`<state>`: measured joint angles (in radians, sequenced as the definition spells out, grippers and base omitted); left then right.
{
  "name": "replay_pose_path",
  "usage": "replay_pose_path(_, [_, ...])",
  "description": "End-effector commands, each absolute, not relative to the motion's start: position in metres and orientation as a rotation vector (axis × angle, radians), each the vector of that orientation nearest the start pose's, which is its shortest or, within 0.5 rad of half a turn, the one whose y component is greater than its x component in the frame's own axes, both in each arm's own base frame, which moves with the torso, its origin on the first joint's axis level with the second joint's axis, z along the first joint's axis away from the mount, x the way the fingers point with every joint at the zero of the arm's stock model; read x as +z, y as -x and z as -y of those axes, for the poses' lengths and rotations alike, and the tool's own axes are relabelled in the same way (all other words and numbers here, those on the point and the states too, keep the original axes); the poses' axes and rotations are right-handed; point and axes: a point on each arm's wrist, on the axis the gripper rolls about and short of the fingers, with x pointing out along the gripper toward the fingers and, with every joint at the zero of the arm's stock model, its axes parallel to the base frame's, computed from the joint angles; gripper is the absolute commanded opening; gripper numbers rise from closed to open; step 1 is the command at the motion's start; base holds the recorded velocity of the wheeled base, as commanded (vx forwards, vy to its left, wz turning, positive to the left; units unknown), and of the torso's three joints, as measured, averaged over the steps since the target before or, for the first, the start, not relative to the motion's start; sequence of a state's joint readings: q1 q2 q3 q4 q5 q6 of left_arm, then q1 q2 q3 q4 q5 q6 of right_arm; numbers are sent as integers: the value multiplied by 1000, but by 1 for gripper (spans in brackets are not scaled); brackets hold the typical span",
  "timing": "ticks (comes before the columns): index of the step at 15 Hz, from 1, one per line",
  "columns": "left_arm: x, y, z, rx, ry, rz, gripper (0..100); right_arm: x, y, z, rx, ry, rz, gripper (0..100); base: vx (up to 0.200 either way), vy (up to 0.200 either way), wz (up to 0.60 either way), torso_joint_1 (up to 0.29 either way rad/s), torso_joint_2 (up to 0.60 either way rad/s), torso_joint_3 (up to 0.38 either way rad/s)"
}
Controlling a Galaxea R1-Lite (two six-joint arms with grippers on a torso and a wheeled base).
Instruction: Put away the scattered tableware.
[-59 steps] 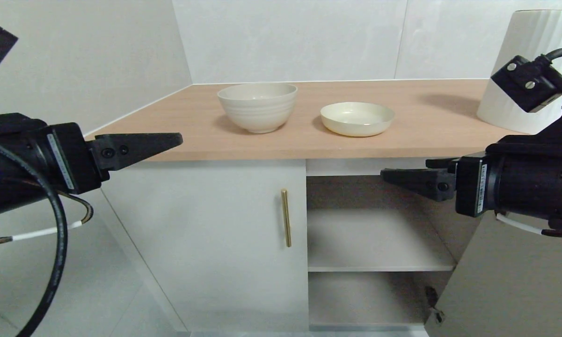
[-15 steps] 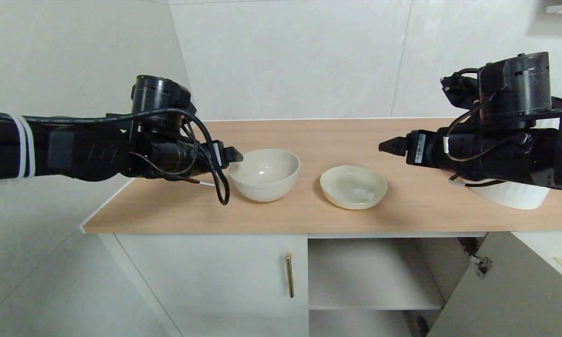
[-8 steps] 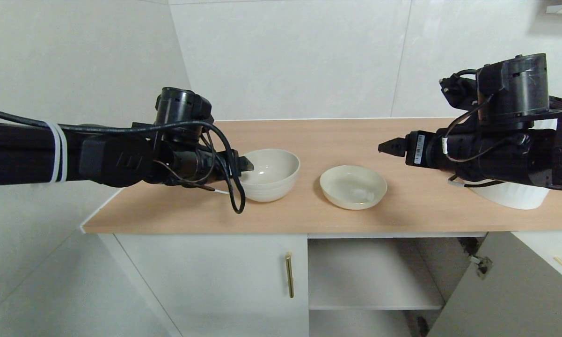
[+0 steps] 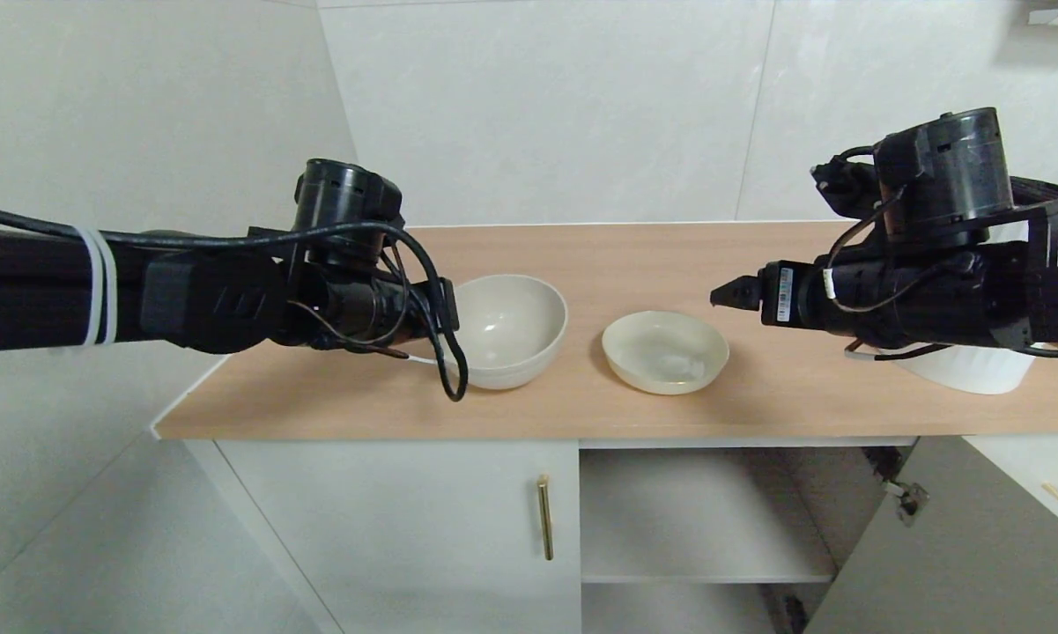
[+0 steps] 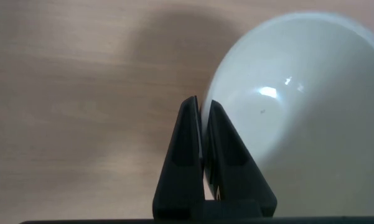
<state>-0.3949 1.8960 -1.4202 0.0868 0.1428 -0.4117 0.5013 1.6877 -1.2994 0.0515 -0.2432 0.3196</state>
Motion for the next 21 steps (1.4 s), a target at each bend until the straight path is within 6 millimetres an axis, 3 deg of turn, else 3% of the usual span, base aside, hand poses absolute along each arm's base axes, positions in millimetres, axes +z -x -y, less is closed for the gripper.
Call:
replay_pose_path(1, [245, -326, 131, -138, 279, -513, 0, 252, -286, -151, 184, -146, -465, 100, 0, 0, 0, 0, 0, 0])
replay_pose_path(7, [292, -276, 109, -167, 325, -383, 0, 209, -318, -165, 145, -96, -570, 100, 0, 0, 0, 0, 0, 0])
replay_pose_path(11, [294, -272, 108, -170, 325, -374, 0, 189, -331, -171, 117, -73, -608, 100, 0, 0, 0, 0, 0, 0])
replay_pose_path(15, [295, -272, 106, -166, 326, -372, 0, 188, -334, -173, 98, -75, -600, 100, 0, 0, 0, 0, 0, 0])
replay_pose_path(16, [295, -272, 106, -166, 326, -372, 0, 189, -334, -173, 96, -84, -598, 0, 0, 0, 0, 0, 0, 0])
replay_pose_path(21, [298, -268, 105, -167, 332, -364, 0, 202, -328, -172, 106, -122, -552, 0, 0, 0, 0, 0, 0, 0])
